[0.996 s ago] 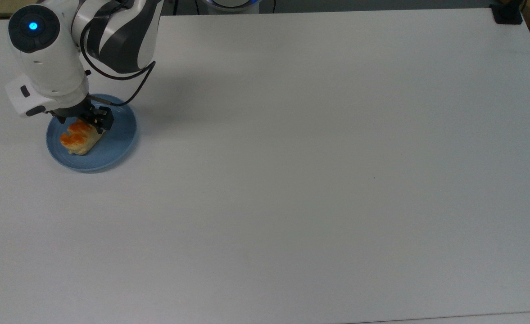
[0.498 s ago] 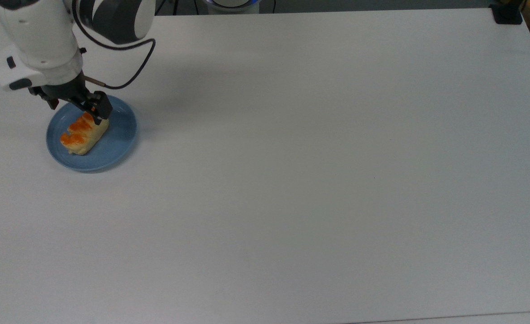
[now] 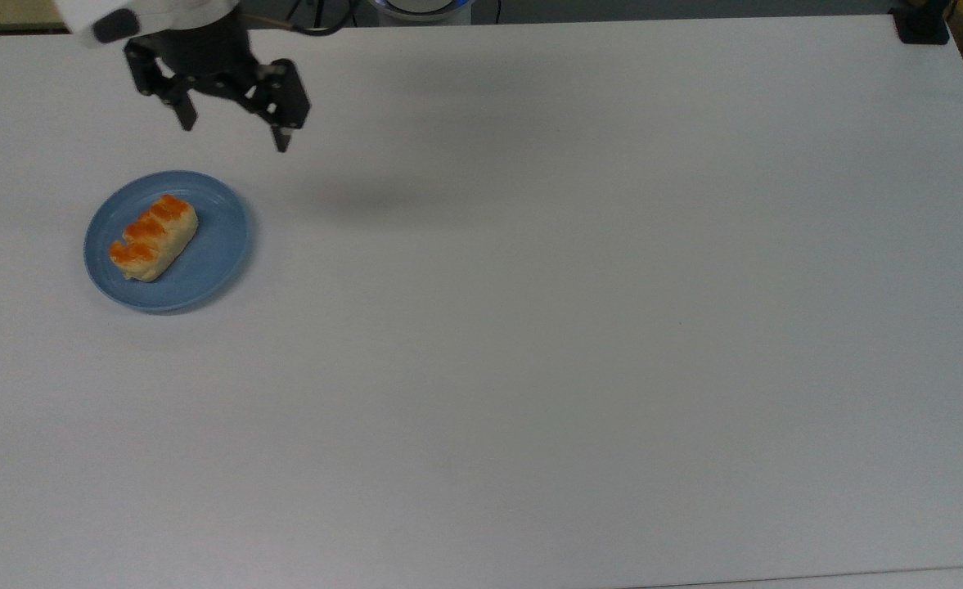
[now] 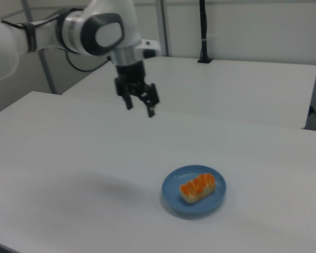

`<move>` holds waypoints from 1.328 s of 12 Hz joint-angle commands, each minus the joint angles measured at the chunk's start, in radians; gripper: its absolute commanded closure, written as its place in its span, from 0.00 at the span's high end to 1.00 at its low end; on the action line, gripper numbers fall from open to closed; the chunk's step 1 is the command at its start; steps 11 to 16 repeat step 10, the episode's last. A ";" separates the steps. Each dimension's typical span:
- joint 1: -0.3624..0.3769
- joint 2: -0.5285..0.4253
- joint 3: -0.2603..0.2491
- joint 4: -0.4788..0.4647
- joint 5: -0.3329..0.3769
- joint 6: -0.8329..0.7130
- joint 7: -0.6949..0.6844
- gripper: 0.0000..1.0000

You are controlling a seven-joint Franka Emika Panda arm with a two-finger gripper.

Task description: Put the bread on a plate

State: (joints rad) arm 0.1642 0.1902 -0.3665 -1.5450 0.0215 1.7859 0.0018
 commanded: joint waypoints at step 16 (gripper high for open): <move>-0.005 -0.107 0.241 -0.024 -0.037 -0.164 0.133 1.00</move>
